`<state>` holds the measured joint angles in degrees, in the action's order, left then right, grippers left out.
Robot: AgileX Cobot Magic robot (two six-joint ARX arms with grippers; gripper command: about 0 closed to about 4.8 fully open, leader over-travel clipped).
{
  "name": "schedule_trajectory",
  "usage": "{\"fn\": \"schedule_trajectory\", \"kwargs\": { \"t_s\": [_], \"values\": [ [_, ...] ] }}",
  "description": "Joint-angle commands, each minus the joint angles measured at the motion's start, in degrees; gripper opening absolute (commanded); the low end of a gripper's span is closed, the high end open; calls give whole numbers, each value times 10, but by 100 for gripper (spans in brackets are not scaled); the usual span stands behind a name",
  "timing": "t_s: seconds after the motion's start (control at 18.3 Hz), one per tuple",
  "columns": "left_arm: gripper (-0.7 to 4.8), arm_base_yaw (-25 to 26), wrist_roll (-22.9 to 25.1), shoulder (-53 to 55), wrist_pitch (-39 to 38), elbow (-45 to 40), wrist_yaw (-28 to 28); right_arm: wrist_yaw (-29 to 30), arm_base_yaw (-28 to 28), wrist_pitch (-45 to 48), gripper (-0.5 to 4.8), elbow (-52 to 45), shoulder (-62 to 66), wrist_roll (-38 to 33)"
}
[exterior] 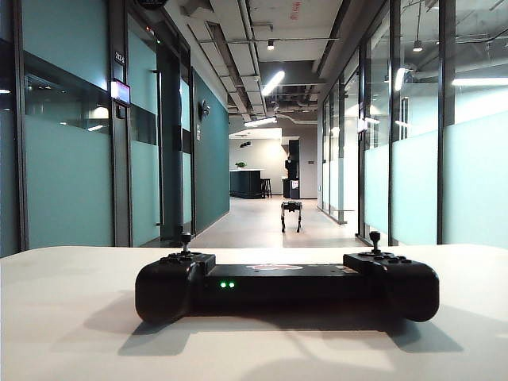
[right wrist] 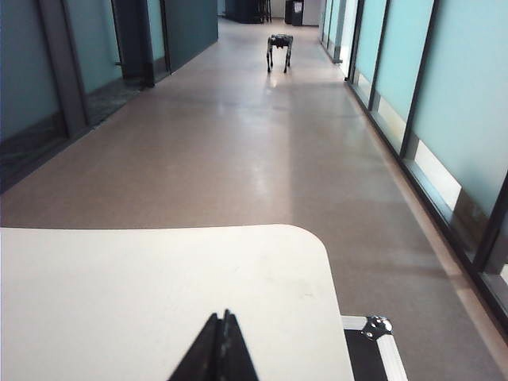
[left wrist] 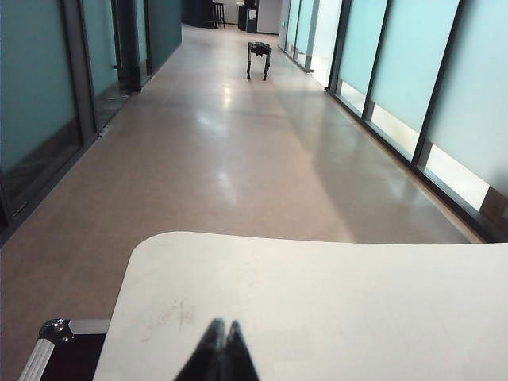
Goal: Push the left joystick on the remote control sitting on the white table forward to make the robot dog walk in a straight line until it approaches the door.
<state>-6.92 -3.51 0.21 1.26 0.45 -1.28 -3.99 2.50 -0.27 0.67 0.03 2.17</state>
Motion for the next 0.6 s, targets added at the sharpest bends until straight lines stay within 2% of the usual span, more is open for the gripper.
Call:
{"fn": "schedule_trajectory", "kwargs": {
  "t_s": [0.05,0.27,0.6],
  "values": [
    [-5,0,0,0,5,1,0,1,1,3,-1,-6,-2,0],
    [-5,0,0,0,5,1,0,1,2,-29,-1,-6,-2,0],
    [-5,0,0,0,5,1,0,1,2,-29,-1,-6,-2,0]
  ]
}}
